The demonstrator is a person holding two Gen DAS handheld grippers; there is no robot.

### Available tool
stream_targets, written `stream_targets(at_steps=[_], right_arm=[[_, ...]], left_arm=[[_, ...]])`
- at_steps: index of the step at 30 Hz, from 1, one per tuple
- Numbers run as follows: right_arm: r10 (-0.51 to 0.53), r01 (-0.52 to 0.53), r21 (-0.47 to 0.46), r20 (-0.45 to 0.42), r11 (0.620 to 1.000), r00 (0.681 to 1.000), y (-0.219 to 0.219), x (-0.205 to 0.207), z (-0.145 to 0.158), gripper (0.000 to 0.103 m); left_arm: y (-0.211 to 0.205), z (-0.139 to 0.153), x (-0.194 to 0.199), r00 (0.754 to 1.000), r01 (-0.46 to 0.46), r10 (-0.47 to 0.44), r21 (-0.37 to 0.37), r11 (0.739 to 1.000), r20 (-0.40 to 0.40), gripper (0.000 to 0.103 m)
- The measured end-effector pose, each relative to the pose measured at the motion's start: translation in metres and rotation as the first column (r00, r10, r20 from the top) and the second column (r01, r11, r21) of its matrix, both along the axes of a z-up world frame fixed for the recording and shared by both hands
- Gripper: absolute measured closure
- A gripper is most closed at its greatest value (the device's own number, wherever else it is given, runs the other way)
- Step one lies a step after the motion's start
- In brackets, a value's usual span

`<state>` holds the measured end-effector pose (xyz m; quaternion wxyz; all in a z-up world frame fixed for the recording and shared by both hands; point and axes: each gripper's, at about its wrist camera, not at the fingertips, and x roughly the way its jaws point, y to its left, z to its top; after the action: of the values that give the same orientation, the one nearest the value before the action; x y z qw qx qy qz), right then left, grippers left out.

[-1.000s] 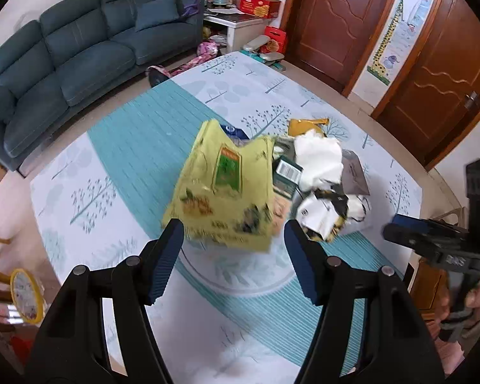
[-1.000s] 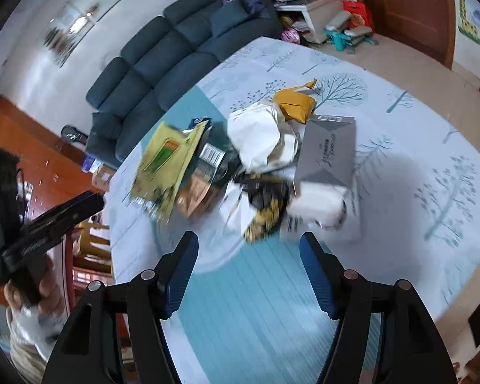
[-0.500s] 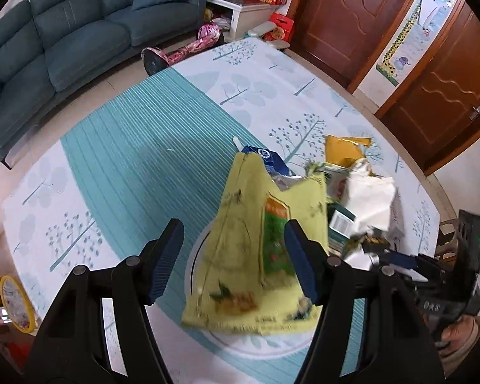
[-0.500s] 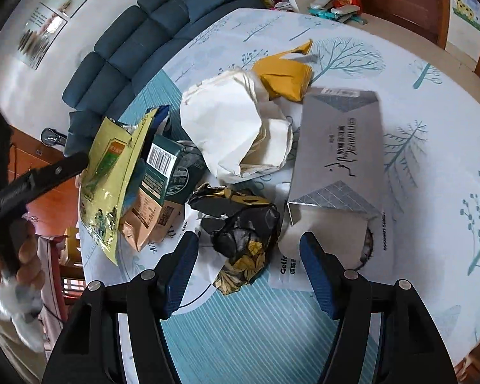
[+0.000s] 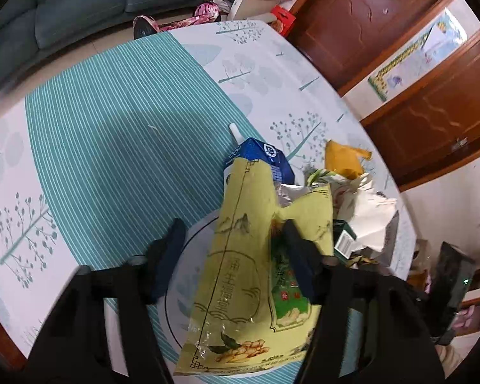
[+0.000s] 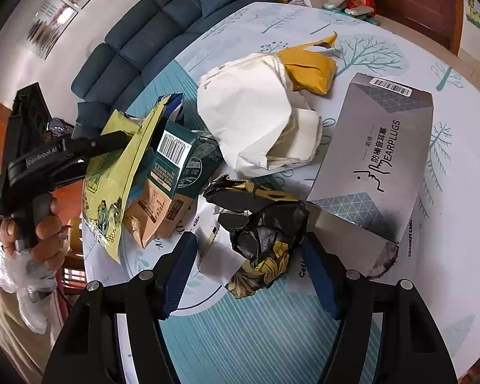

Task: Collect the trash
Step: 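Grasp the yellow snack bag with the left gripper while the right gripper grasps the black wrapper, then carry the yellow bag and black wrapper over the trash bin with both grippers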

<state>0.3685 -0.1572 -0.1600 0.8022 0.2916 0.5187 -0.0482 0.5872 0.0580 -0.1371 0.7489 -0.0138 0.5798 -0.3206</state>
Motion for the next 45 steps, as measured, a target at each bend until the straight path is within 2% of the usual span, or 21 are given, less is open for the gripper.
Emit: stream_targets(at_steps=[3, 8, 12, 20, 23, 28, 35, 41, 45], right_arm=[[0.029, -0.029, -0.016, 0.010, 0.999, 1.000, 0.010, 0.002, 0.002, 0.043], [0.072, -0.070, -0.045, 0.049, 0.997, 0.996, 0.028, -0.004, 0.010, 0.048], [0.083, -0.079, -0.045, 0.105, 0.996, 0.991, 0.030, -0.027, 0.030, 0.049], [0.060, -0.062, 0.006, 0.182, 0.998, 0.981, 0.031, -0.099, 0.059, 0.049], [0.027, -0.033, 0.026, 0.200, 0.999, 0.979, 0.025, -0.132, 0.065, 0.049], [-0.064, 0.053, 0.059, 0.203, 0.997, 0.977, 0.005, -0.215, 0.066, 0.049], [-0.207, 0.202, 0.045, 0.140, 0.978, 0.968, -0.030, -0.326, 0.045, 0.049], [-0.355, 0.349, 0.082, 0.073, 0.933, 0.932, -0.062, -0.409, 0.005, 0.049], [-0.397, 0.393, 0.092, 0.033, 0.915, 0.917, -0.075, -0.440, -0.021, 0.049]], left_arm=[[0.006, 0.001, -0.007, 1.000, -0.004, 0.004, 0.004, 1.000, -0.005, 0.083], [0.021, 0.014, -0.032, 0.998, -0.031, 0.030, 0.014, 0.999, 0.055, 0.095], [0.036, 0.038, -0.061, 0.990, -0.057, 0.058, -0.013, 0.998, 0.132, 0.099], [0.043, 0.097, -0.148, 0.952, -0.014, 0.031, -0.059, 0.998, 0.304, 0.100], [0.038, 0.117, -0.193, 0.934, 0.031, 0.000, -0.082, 0.996, 0.357, 0.100], [0.012, 0.131, -0.262, 0.928, 0.136, -0.082, -0.124, 0.983, 0.364, 0.100], [-0.051, 0.126, -0.364, 0.892, 0.295, -0.231, -0.114, 0.949, 0.389, 0.100], [-0.112, 0.090, -0.438, 0.876, 0.379, -0.336, -0.063, 0.923, 0.347, 0.100], [-0.142, 0.065, -0.479, 0.859, 0.393, -0.362, -0.014, 0.919, 0.363, 0.100]])
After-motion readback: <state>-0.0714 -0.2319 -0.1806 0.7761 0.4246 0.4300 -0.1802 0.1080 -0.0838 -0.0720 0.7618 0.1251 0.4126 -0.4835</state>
